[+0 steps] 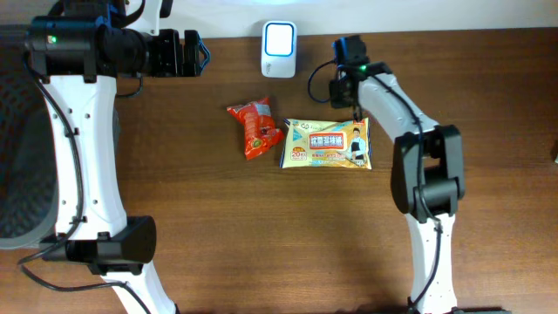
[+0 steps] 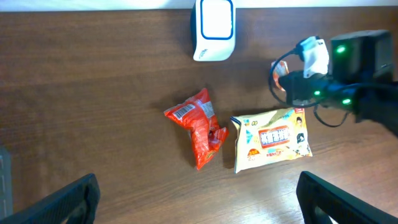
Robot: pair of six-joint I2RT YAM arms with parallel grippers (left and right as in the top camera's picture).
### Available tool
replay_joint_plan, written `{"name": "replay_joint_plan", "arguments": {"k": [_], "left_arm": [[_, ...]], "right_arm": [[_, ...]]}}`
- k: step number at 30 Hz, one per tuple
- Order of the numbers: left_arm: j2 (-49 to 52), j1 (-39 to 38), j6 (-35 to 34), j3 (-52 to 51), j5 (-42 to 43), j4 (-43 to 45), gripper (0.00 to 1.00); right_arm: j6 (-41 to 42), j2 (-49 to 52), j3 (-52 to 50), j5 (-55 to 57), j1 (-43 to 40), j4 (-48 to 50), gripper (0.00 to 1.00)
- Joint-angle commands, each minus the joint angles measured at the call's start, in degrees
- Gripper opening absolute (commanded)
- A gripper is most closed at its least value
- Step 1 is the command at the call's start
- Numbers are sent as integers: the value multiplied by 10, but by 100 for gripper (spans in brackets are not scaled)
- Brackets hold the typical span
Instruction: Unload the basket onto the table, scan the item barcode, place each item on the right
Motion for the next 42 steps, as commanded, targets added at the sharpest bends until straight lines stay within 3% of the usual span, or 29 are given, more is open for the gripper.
{"name": "replay_joint_plan", "arguments": {"k": [1,6,10,14,18,25,29,35,42], "left_arm": [[-6,2,11,3,3,1,99],[-6,2,11,3,3,1,99],[-6,2,11,3,3,1,99],[-6,2,11,3,3,1,99],[-6,2,11,3,3,1,99],[-6,2,11,3,3,1,99],[-6,2,11,3,3,1,99],[-6,2,11,3,3,1,99],[-6,2,11,3,3,1,99]], "right_arm": [[42,-41,17,-267,-50,-3,4],[55,-11,8,-567,-145,-6,4],[100,7,-46,-579,-203,3,5],[99,24,-103,-570,-256,9,27],[99,23,-112,-447,-305,-36,30],[89,-27,-58,-443,-362,-134,36],[60,-46,-49,-443,-331,-127,52],[26,-40,-53,-428,-268,-88,60],[39,-37,-57,-233,-220,-80,60]]}}
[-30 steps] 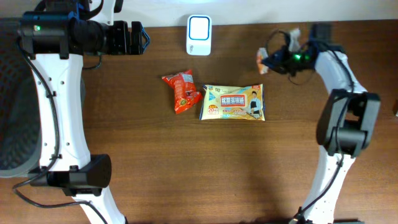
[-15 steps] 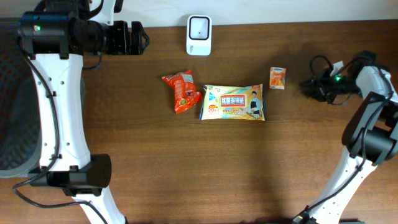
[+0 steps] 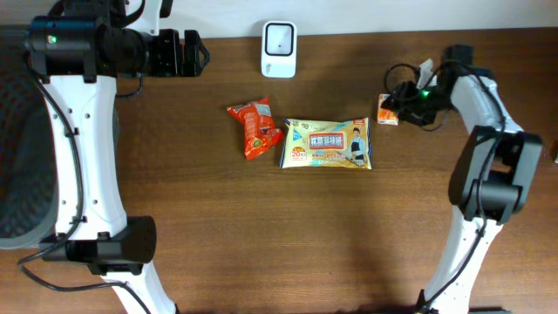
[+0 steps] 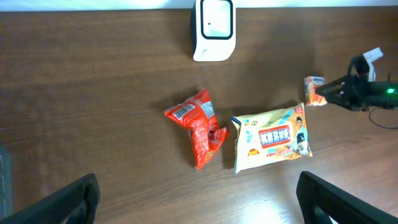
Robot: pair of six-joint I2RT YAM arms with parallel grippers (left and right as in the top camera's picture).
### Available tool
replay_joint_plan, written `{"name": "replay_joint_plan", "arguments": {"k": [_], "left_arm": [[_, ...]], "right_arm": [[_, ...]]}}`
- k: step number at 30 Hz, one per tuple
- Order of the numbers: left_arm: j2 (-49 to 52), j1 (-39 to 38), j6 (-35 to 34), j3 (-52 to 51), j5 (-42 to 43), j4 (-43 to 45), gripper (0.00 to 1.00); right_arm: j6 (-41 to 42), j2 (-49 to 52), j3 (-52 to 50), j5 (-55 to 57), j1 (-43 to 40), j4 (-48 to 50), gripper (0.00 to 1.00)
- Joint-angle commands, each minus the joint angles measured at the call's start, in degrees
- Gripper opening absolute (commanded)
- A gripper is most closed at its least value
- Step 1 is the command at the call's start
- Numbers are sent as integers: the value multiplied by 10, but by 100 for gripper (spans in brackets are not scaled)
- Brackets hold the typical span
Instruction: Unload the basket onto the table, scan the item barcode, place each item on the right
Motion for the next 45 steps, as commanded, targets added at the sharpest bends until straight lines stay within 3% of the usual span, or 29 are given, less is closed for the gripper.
{"name": "replay_joint_plan", "arguments": {"k": [1,5,7,8,9,16,26,30,33,35,38,39,42,45], "left_arm": [[-6,2,11,3,3,1,99],[-6,2,11,3,3,1,99],[-6,2,11,3,3,1,99],[-6,2,11,3,3,1,99],[-6,2,11,3,3,1,99],[-6,2,11,3,3,1,99],[-6,2,11,3,3,1,99],[-6,2,11,3,3,1,99],[-6,2,11,3,3,1,99],[-6,2,11,3,3,1,99],[-6,2,11,3,3,1,99],[-6,2,11,3,3,1,99],[-6,2,11,3,3,1,99],[-6,2,11,3,3,1,99]], "right_arm": [[-4,-10,2,88,3,2,60],[-4,12,1,81,4,3,56],[-4,20,0,61,3,4,24],[-4,21,0,40,3,4,11],[-4,21,0,11,3,4,4],[-4,20,9,-573,11,35,4],[-14,20,9,-606,111,103,4],[184,18,17,-436,137,200,4],[222,14,53,-280,154,245,4],[201,14,102,-95,173,245,4],[96,14,174,160,216,246,4],[4,14,194,269,243,265,4],[-206,19,193,457,297,337,4],[-427,45,192,511,340,399,4]]}}
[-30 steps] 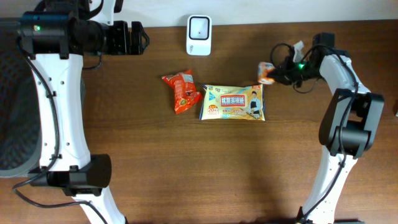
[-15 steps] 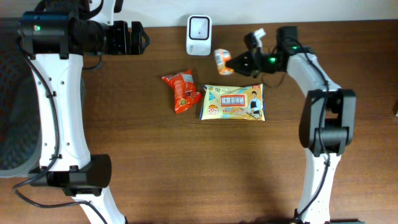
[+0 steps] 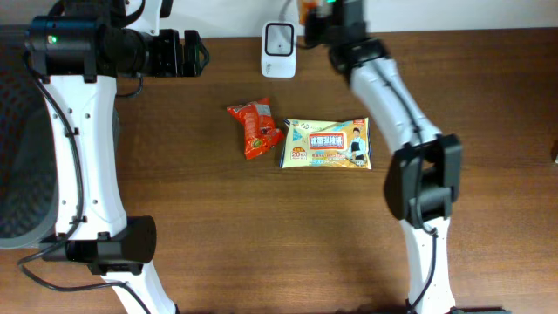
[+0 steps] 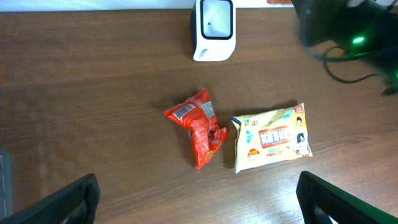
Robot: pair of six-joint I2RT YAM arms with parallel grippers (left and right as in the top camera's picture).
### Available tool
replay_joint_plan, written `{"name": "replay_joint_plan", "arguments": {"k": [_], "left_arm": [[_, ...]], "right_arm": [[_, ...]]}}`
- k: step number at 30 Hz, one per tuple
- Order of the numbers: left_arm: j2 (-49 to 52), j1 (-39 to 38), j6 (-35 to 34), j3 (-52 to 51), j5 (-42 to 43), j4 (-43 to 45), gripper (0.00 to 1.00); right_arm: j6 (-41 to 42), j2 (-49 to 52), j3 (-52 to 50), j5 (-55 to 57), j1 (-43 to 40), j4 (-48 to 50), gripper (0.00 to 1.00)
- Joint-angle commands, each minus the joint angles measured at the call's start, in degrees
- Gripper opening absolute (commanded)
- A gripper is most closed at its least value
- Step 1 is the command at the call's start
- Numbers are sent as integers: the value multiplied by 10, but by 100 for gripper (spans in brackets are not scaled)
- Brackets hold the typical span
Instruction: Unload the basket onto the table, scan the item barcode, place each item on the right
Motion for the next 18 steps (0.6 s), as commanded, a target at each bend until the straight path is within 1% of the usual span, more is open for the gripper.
{"name": "replay_joint_plan", "arguments": {"k": [1,4,9,12,15,17,18], "left_arm": [[-6,2,11,3,3,1,99],[-6,2,11,3,3,1,99],[-6,2,11,3,3,1,99],[-6,2,11,3,3,1,99],[-6,2,11,3,3,1,99],[-6,2,11,3,3,1,99],[-6,2,11,3,3,1,99]], "right_arm": [[-322,38,6,170,50,38,4],[-318,58,6,150,54,40,4],[-397,81,6,156,55,39,4],[-391,81,6,156,56,40,4],[-273,70,9,206,55,50,4],[-210,53,9,216,49,50,4],[-165,38,9,216,42,45,4]]}}
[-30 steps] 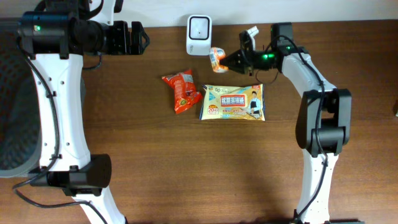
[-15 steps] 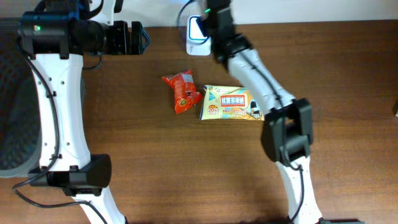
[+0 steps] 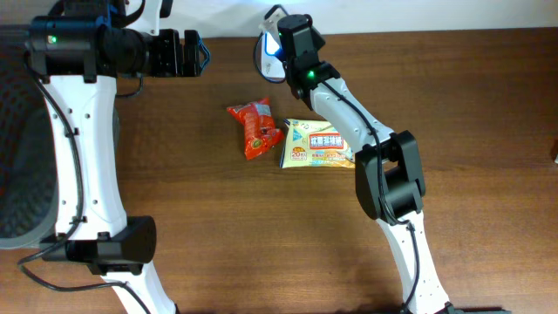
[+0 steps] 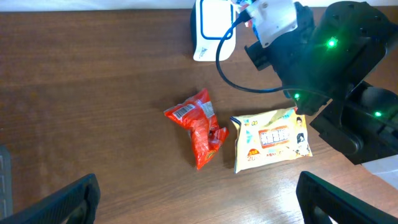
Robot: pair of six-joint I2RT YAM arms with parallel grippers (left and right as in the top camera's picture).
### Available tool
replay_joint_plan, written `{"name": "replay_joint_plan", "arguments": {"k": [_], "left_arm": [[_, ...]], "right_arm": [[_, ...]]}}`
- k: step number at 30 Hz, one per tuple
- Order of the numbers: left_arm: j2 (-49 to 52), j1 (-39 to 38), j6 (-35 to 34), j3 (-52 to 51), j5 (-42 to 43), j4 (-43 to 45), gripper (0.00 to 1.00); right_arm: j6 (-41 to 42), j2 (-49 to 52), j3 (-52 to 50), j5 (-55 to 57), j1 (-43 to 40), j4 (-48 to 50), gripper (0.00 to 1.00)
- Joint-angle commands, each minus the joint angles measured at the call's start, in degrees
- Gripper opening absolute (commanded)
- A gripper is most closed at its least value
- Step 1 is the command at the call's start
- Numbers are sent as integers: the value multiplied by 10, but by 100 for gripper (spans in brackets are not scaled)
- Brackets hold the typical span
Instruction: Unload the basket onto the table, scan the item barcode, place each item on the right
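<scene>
The white scanner [image 4: 211,30] stands at the table's far edge, its face lit blue-white [image 3: 269,45]. My right arm's wrist [image 3: 295,37] hangs right over it, and its body hides the fingers and whatever is between them. A sliver of orange [image 4: 239,5] shows at its tip beside the scanner. A red snack bag [image 3: 253,129] lies mid-table with its barcode up. A yellow packet [image 3: 318,144] lies to its right, partly under the right arm. My left gripper [image 4: 196,205] is open and empty, held high at the far left [image 3: 187,52].
The right arm's forearm [image 3: 349,96] slants across the table from the scanner over the yellow packet's right end. A black cable [image 4: 227,62] loops off the wrist. The pale wall edge runs just behind the scanner.
My right wrist was behind the scanner's right side with an orange packet at its tip. Now it is over the scanner's face, which has lit up. The left arm has not moved.
My right gripper was first between the scanner and the yellow packet. Then it was far right, with a small orange packet at its fingertips. Then it was up behind the scanner with that packet, and now over the scanner. The two bags never moved.
</scene>
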Motion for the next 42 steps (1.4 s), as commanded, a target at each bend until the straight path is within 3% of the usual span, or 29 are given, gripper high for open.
{"name": "replay_joint_plan", "arguments": {"k": [1,6,12,15,19,23,29,30,32,33,34,36,38,42], "left_arm": [[-6,2,11,3,3,1,99],[-6,2,11,3,3,1,99],[-6,2,11,3,3,1,99],[-6,2,11,3,3,1,99],[-6,2,11,3,3,1,99],[-6,2,11,3,3,1,99],[-6,2,11,3,3,1,99],[-6,2,11,3,3,1,99],[-6,2,11,3,3,1,99],[-6,2,11,3,3,1,99],[-6,2,11,3,3,1,99],[-6,2,11,3,3,1,99],[-6,2,11,3,3,1,99],[-6,3,11,3,3,1,99]], "right_arm": [[184,-67,9,34,-25,-14,4],[356,-151,9,35,-117,-142,4],[454,-171,9,36,-293,-403,4],[469,-166,4,30,-380,-481,4],[469,-165,-29,-36,-501,-502,4],[469,-165,-81,-151,-602,-456,4],[469,-165,-139,-225,-673,-362,4],[469,-165,-145,-225,-676,-355,7],[469,-165,-153,-219,-679,-351,33],[469,-165,-155,-219,-679,-351,55],[469,-165,-158,-219,-679,-351,67],[469,-165,-165,-220,-675,-358,81],[466,-165,-166,-257,-667,-381,89],[390,-165,-168,-536,-630,-430,90]]}}
